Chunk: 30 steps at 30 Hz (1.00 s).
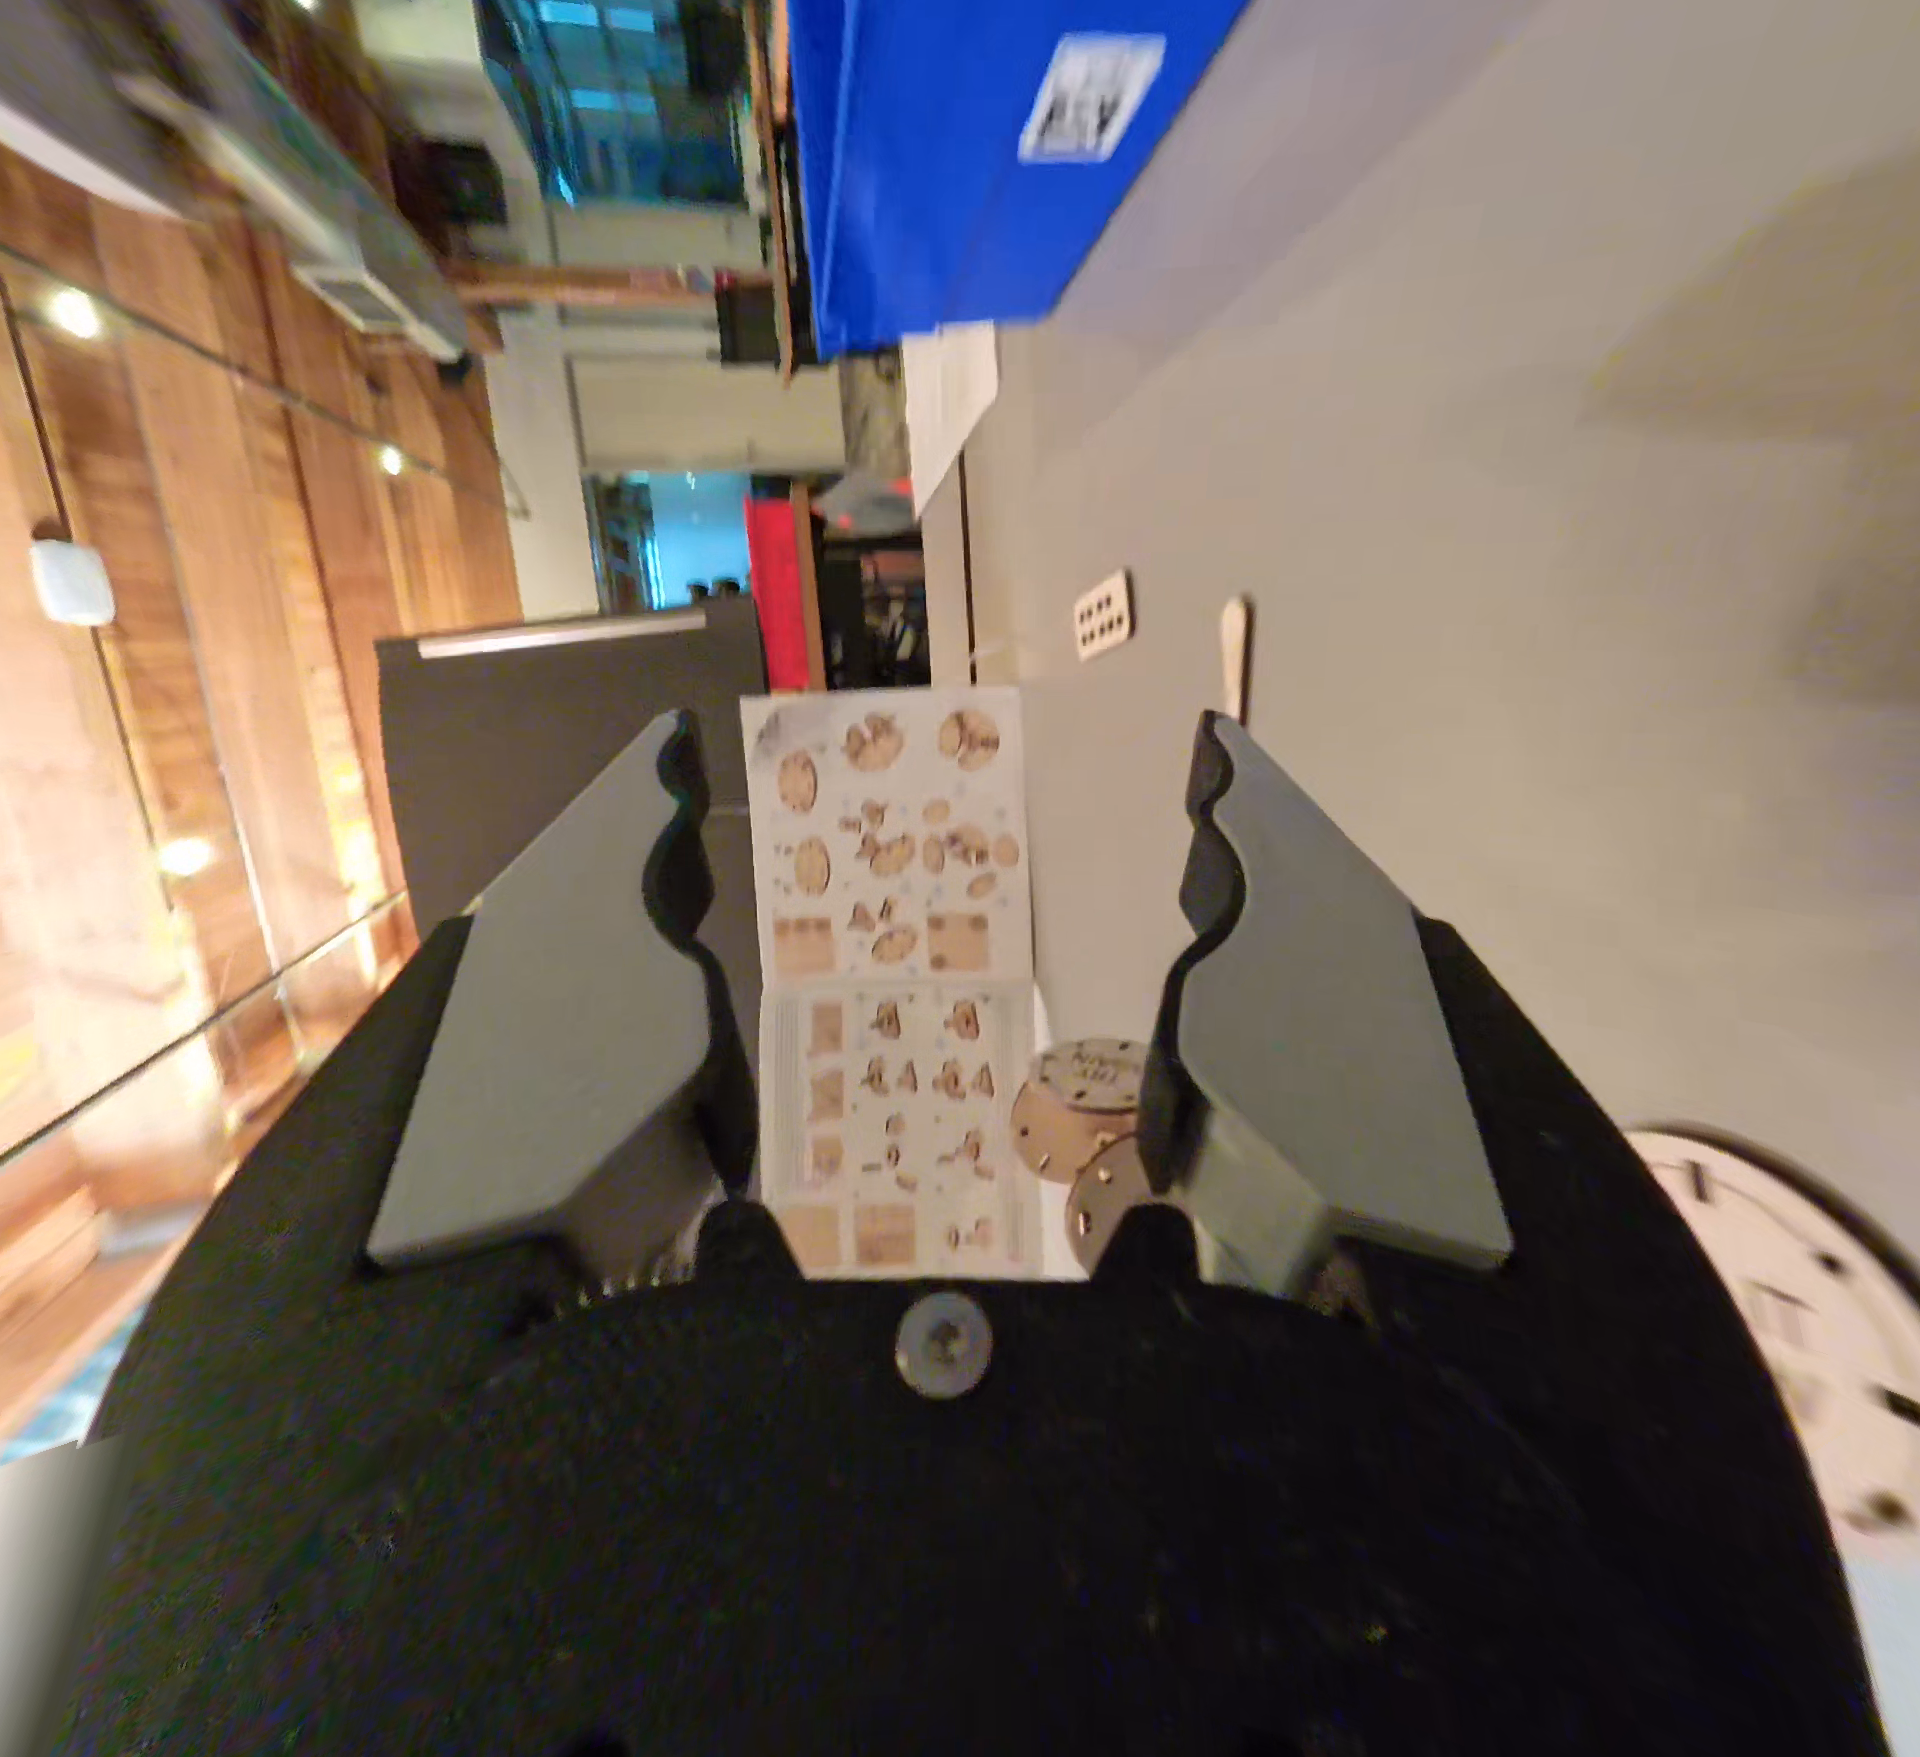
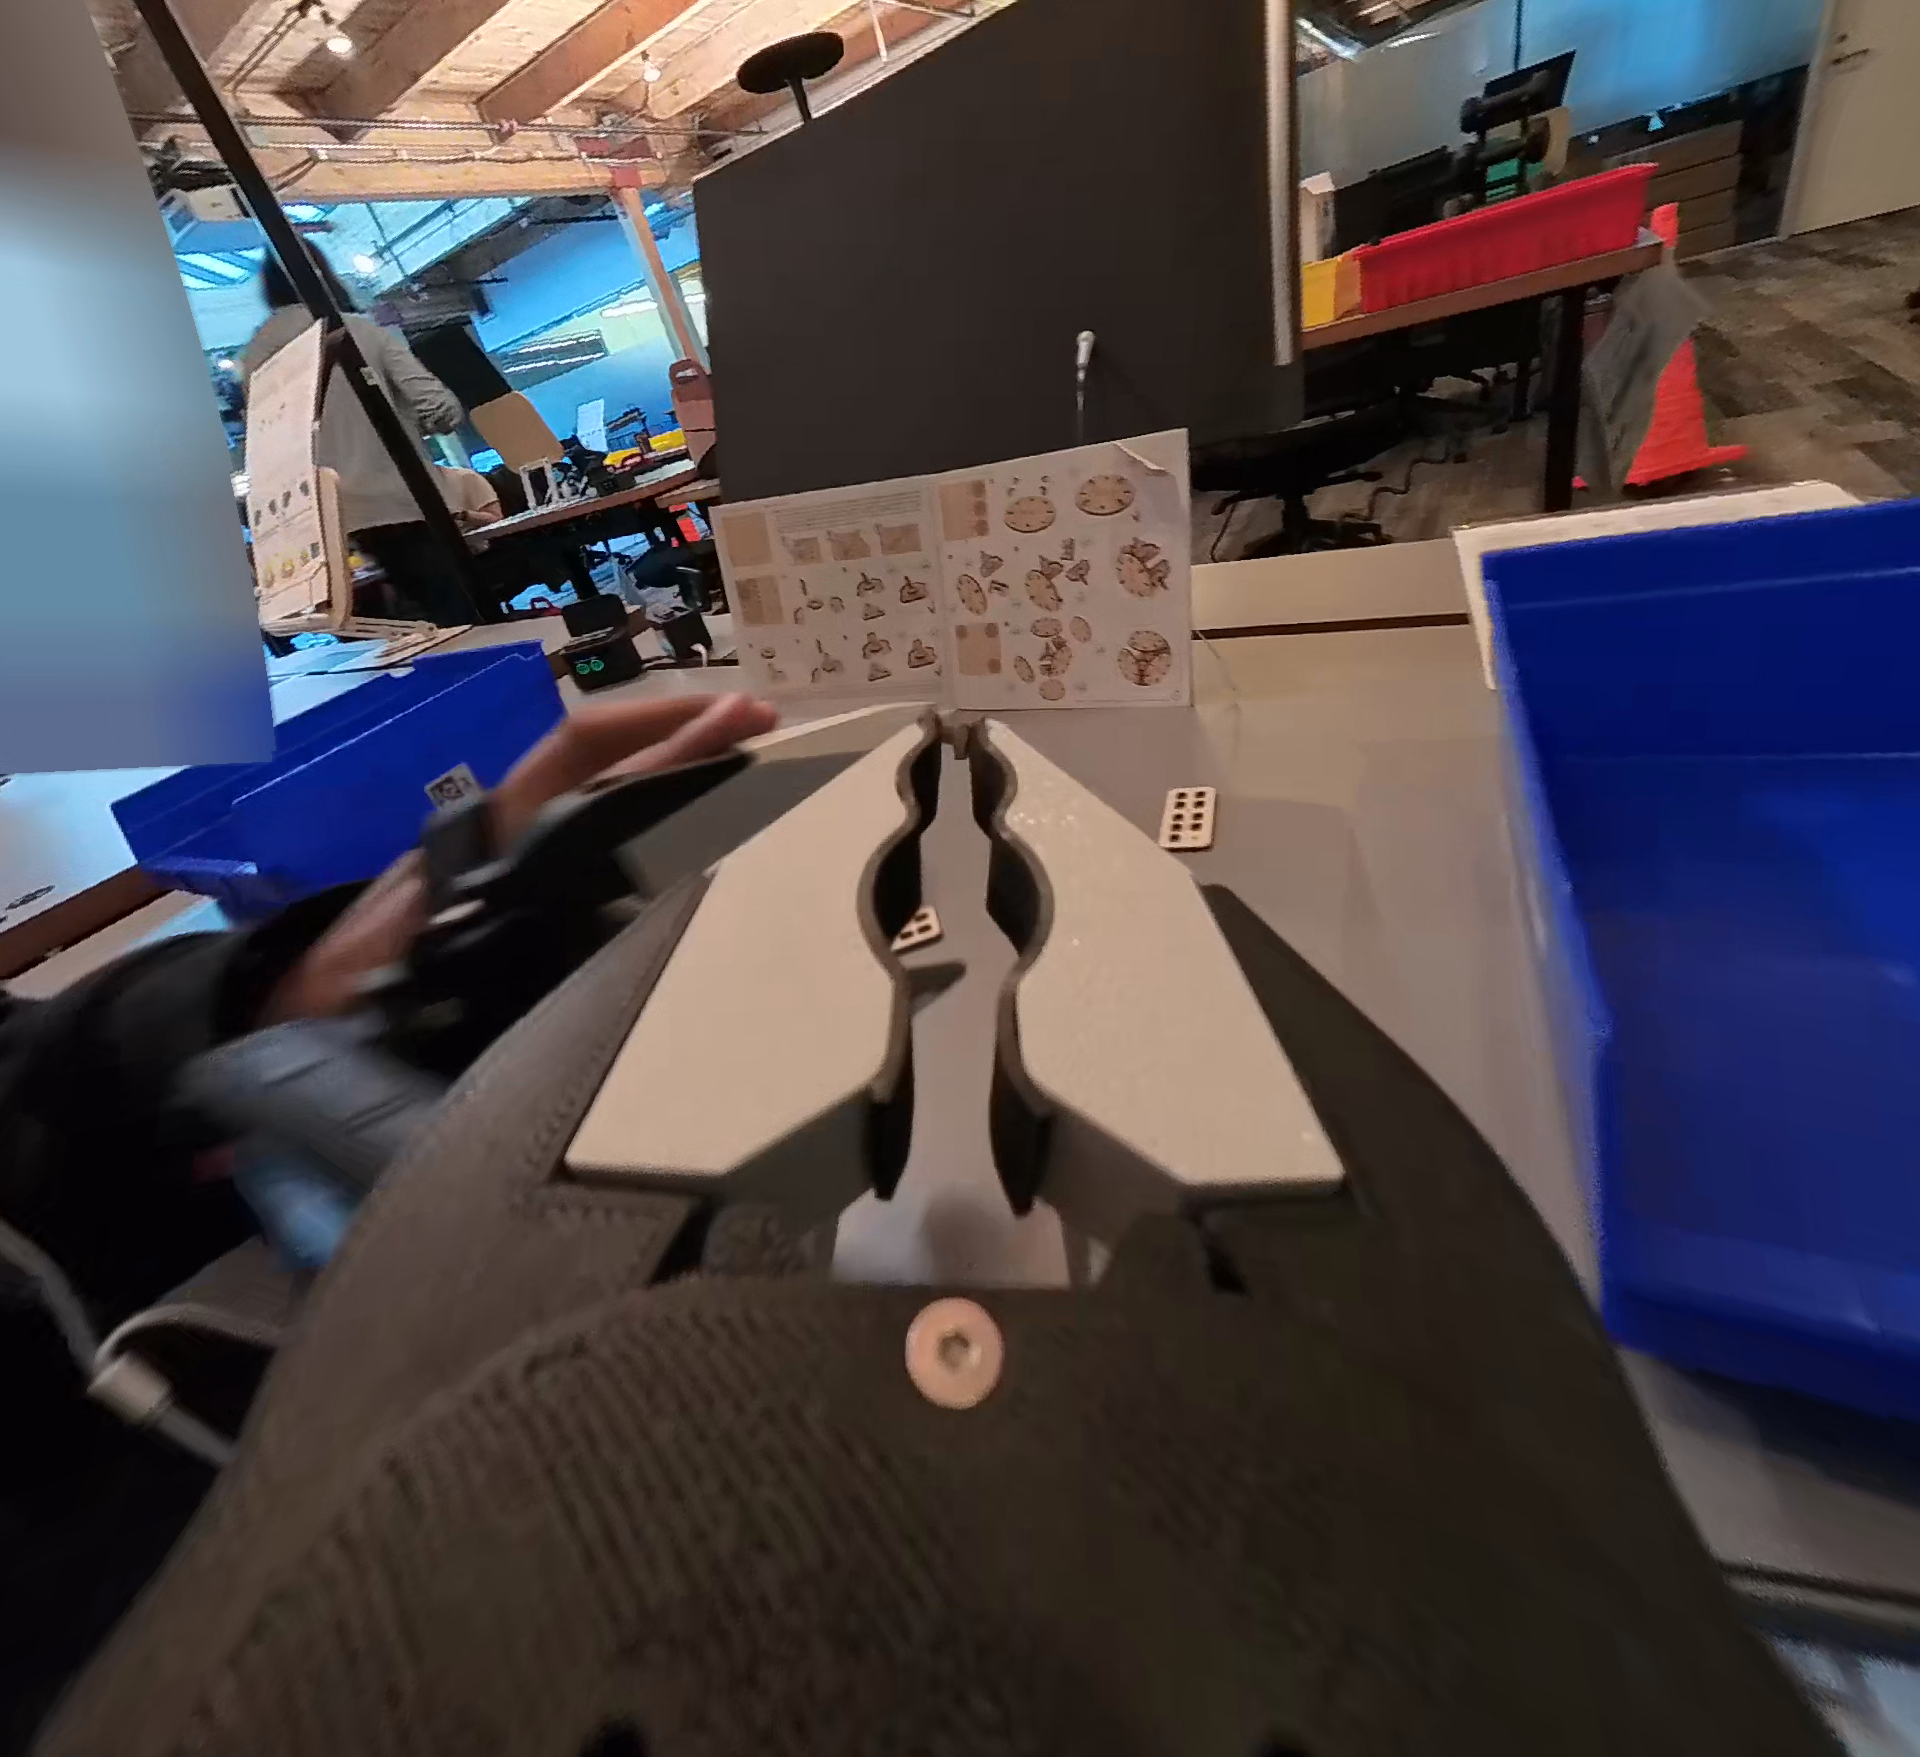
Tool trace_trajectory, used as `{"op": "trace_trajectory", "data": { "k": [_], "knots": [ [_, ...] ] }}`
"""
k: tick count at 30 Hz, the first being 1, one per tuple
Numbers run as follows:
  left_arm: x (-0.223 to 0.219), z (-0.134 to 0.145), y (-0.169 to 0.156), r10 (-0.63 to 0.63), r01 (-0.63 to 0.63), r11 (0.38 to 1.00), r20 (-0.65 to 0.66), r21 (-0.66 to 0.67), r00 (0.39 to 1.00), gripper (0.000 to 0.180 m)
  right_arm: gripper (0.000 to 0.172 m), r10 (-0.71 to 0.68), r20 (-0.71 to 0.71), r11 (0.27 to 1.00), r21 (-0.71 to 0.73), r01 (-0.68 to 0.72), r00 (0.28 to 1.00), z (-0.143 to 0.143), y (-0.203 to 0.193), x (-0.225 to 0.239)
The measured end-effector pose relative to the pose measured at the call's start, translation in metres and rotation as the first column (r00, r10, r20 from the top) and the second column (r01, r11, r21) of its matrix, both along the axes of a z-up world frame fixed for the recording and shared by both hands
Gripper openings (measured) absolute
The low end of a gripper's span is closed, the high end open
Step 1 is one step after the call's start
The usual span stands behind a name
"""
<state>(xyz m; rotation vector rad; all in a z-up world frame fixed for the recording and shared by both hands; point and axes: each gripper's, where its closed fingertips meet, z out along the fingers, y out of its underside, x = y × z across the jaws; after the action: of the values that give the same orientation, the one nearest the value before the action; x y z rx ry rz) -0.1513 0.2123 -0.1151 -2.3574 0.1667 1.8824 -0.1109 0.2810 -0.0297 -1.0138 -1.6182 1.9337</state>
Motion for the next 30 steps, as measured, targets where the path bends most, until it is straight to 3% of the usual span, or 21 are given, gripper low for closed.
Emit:
{"op": "trace_trajectory", "data": {
  "k": [3,7,11,13,14,16,18,20,23,30],
  "knots": [
    [-0.028,-0.011,-0.027,0.084,-0.084,0.996,0.014,0.019,0.996,0.081,0.003,0.034,-0.002,0.999,-0.012,-0.034,0.999,0.002,-0.01,-0.001],
    [-0.043,-0.028,-0.054,0.114,-0.178,0.944,0.23,0.279,0.966,0.064,0.003,0.127,0.021,0.991,-0.035,-0.126,0.992,-0.006,-0.034,0.0],
    [-0.03,-0.043,-0.061,-0.101,-0.306,0.737,0.545,0.603,0.832,0.031,0.003,0.204,0.049,0.979,-0.02,-0.203,0.978,-0.017,-0.056,0.0],
    [-0.012,-0.04,-0.053,-0.318,-0.35,0.608,0.622,0.712,0.715,0.02,0.003,0.235,0.064,0.972,-0.013,-0.235,0.97,-0.023,-0.065,0.0],
    [0.003,-0.034,-0.043,-0.465,-0.375,0.529,0.63,0.761,0.622,0.012,0.003,0.246,0.068,0.969,0.003,-0.247,0.967,-0.026,-0.07,0.0],
    [0.039,-0.004,-0.024,-0.777,-0.481,0.323,0.518,0.815,0.357,0.001,0.003,0.24,0.055,0.965,0.091,-0.245,0.969,-0.034,-0.079,-0.001],
    [0.056,0.027,-0.023,-0.944,-0.655,0.148,0.304,0.741,0.131,0.0,0.003,0.238,0.015,0.944,0.232,-0.235,0.971,-0.04,-0.091,0.001],
    [0.06,0.04,-0.027,-0.99,-0.768,0.104,0.138,0.632,-0.021,0.0,0.004,0.238,-0.041,0.904,0.374,-0.206,0.97,-0.044,-0.103,0.004],
    [0.059,0.039,-0.034,-0.995,-0.834,0.098,0.024,0.543,-0.101,0.0,0.004,0.233,-0.127,0.848,0.511,-0.138,0.964,-0.045,-0.109,0.005],
    [0.061,0.043,-0.041,-0.985,-0.875,0.081,-0.097,0.477,-0.144,0.014,0.004,0.28,-0.132,0.808,0.568,-0.159,0.951,-0.048,-0.113,0.009]
  ]
}}
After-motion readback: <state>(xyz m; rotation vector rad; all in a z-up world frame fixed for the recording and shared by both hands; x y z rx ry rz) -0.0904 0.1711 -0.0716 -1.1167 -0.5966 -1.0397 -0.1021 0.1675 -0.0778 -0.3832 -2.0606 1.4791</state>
